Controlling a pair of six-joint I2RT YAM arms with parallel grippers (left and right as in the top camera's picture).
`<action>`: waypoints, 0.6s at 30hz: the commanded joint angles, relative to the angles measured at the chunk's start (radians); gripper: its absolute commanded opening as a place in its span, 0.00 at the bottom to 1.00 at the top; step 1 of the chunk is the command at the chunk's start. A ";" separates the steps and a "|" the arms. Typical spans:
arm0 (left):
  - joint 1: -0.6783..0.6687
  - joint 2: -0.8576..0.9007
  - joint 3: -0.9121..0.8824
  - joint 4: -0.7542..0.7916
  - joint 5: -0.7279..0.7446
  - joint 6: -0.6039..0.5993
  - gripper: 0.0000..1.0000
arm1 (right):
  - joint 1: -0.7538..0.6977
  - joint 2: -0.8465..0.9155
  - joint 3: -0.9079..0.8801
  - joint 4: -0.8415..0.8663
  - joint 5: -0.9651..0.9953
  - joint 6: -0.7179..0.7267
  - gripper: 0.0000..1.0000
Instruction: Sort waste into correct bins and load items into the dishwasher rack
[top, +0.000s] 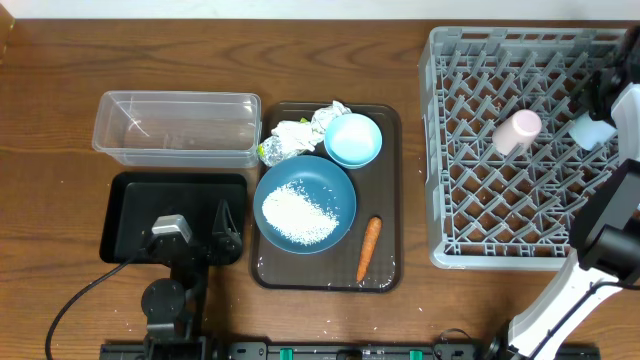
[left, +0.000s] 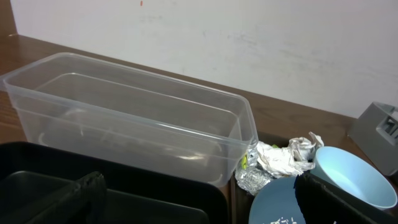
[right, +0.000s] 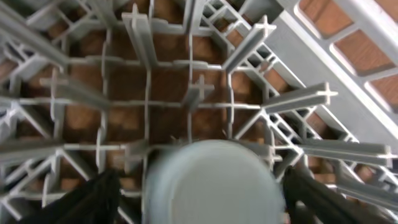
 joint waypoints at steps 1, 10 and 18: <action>-0.004 0.000 -0.020 -0.028 0.011 0.010 0.99 | 0.005 -0.114 0.016 -0.020 0.018 -0.010 0.91; -0.004 0.000 -0.020 -0.028 0.011 0.010 0.99 | 0.013 -0.438 0.016 -0.059 -0.237 0.047 0.99; -0.004 0.000 -0.020 -0.028 0.011 0.010 0.99 | 0.198 -0.588 0.016 -0.093 -0.695 0.144 0.91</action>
